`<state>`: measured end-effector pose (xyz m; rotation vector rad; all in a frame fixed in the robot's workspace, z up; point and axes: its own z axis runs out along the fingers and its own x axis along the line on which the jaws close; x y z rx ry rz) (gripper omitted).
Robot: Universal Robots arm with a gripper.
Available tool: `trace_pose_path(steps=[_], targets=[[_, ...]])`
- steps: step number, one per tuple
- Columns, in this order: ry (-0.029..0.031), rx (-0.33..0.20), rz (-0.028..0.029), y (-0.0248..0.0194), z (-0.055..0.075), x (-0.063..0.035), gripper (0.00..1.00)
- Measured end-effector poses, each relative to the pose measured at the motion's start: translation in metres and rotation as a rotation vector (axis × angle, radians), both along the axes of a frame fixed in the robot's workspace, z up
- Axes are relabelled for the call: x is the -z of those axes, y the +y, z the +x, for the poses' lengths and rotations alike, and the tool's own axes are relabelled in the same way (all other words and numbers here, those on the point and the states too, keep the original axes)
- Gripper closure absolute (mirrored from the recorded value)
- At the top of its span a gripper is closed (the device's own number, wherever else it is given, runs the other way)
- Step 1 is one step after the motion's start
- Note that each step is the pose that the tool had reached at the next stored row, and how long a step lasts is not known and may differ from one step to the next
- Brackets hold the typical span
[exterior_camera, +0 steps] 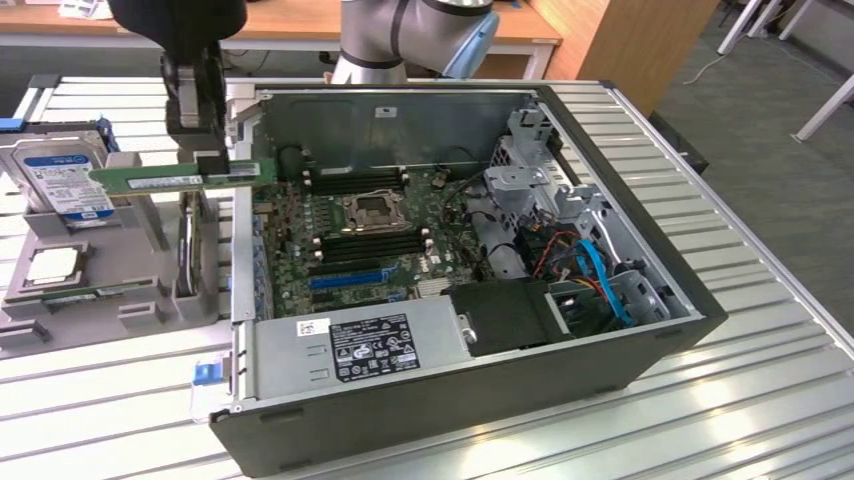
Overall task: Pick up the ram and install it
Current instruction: 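Pick up the ram and move it above insertion slot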
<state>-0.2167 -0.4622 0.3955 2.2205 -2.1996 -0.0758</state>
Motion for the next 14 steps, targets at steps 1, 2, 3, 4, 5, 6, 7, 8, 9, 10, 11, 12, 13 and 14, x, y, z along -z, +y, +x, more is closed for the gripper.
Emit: trace_pose_path(steps=[1, 2, 3, 4, 5, 6, 7, 8, 9, 10, 11, 12, 13, 14], targets=[[0.0, 0.0, 0.0, 0.0, 0.002, 0.0, 0.88], [0.0001, 0.0, 0.0, 0.0, 0.005, 0.0, 0.88], [0.0002, 0.0, -0.0001, 0.0, 0.007, 0.0, 0.88], [0.0002, 0.0, 0.0, 0.0, 0.009, 0.0, 0.88], [0.0003, 0.0, -0.0001, 0.0, 0.012, -0.0001, 0.88], [0.0002, 0.0, 0.0, 0.0, 0.014, 0.0, 0.88], [0.0003, 0.0, -0.0001, 0.0, 0.017, -0.0001, 0.88], [0.0003, 0.0, -0.0001, 0.0, 0.019, 0.0, 0.88], [0.0003, 0.0, 0.0, 0.0, 0.021, 0.0, 0.88], [0.0003, 0.0, 0.0, 0.0, 0.024, 0.0, 0.88], [0.0004, 0.0, 0.0, 0.0, 0.026, 0.0, 0.88], [0.0004, 0.0, 0.0, 0.0, 0.029, 0.0, 0.88], [0.0004, 0.0, 0.0, 0.0, 0.031, 0.0, 0.88], [0.0005, 0.0, 0.0001, 0.0, 0.034, 0.0, 0.88]])
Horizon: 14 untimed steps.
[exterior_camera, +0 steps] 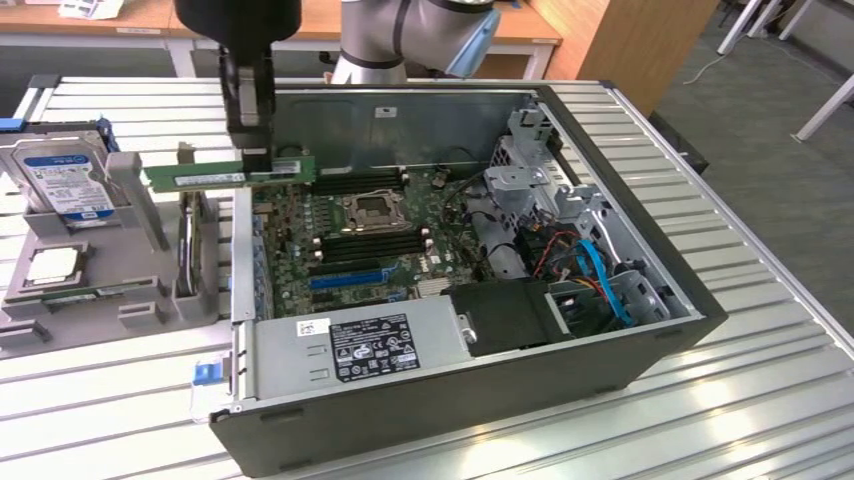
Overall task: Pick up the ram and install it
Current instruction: 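Pick up the ram and move it above insertion slot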
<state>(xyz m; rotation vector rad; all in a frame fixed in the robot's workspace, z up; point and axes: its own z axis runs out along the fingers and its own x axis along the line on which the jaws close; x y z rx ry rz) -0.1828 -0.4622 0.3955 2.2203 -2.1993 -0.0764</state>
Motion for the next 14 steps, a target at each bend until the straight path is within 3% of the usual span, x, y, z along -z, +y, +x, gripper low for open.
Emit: trace_pose_path(steps=[14], targets=[[0.0007, 0.0, -0.0001, 0.0, 0.035, -0.0001, 0.88]])
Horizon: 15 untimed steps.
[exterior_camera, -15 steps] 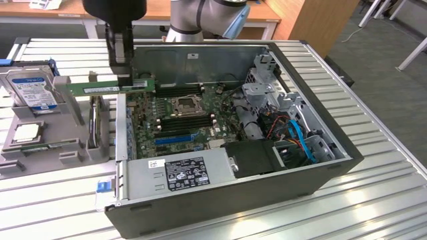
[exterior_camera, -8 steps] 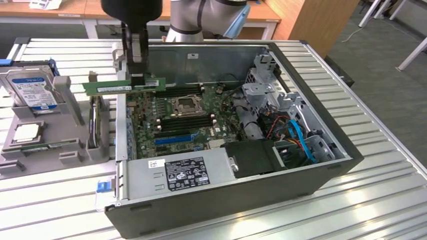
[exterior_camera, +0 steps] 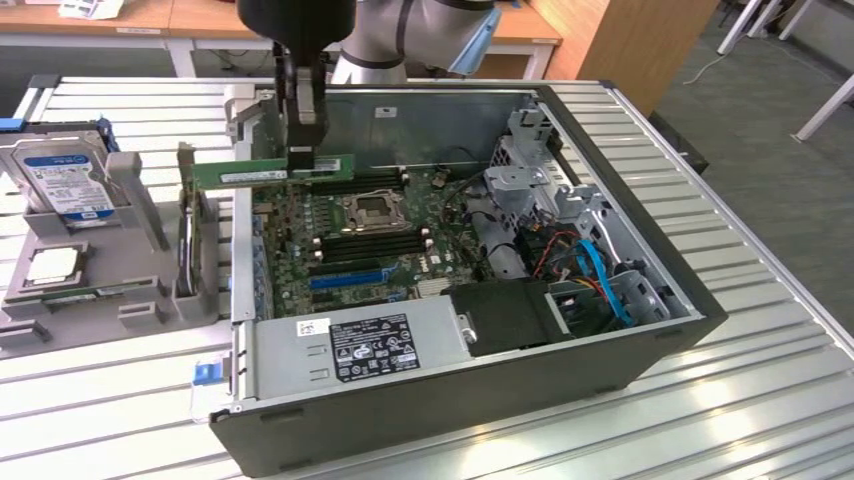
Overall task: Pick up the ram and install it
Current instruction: 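Pick up the ram and move it above insertion slot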
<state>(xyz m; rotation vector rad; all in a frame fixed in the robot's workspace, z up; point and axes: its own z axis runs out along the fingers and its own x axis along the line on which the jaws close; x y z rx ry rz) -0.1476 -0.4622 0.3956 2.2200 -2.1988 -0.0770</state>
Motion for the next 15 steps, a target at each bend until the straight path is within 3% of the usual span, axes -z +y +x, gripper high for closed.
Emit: trace_pose_path(steps=[15], targets=[[0.0009, 0.0, 0.0, 0.0, 0.04, 0.0, 0.88]])
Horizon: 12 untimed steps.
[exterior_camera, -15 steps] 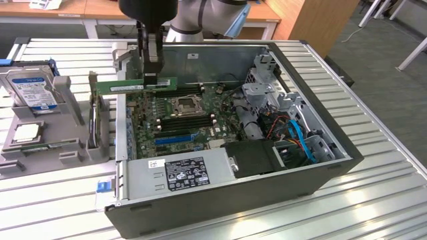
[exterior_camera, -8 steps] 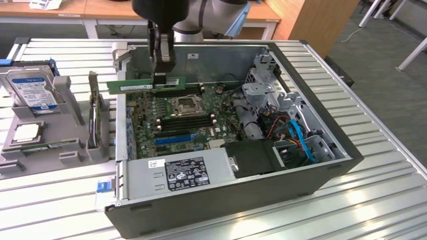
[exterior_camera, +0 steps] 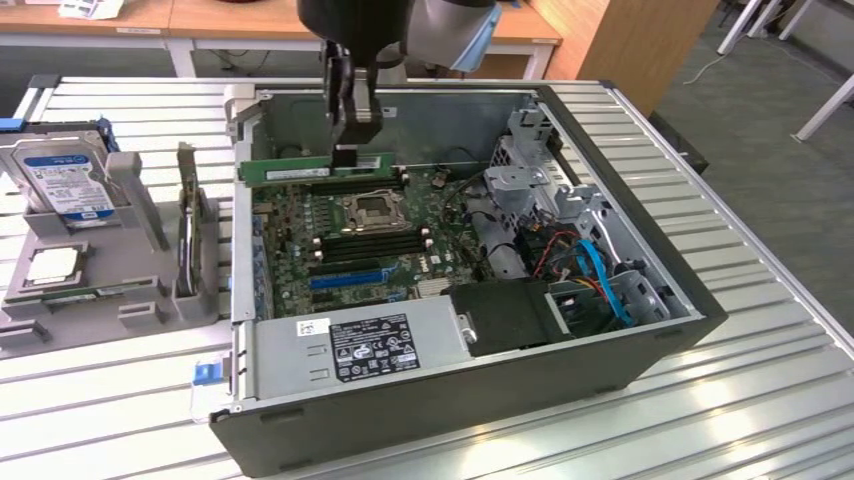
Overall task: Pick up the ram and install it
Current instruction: 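Pick up the ram and move it above insertion slot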
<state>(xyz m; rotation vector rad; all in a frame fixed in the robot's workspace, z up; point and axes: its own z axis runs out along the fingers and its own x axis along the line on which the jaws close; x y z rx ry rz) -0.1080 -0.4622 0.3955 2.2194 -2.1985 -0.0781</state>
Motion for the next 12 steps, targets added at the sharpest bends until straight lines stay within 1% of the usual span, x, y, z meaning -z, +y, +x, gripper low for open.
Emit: trace_pose_path(steps=[12], targets=[[0.0001, 0.0, 0.0, 0.0, 0.028, 0.0, 0.88]])
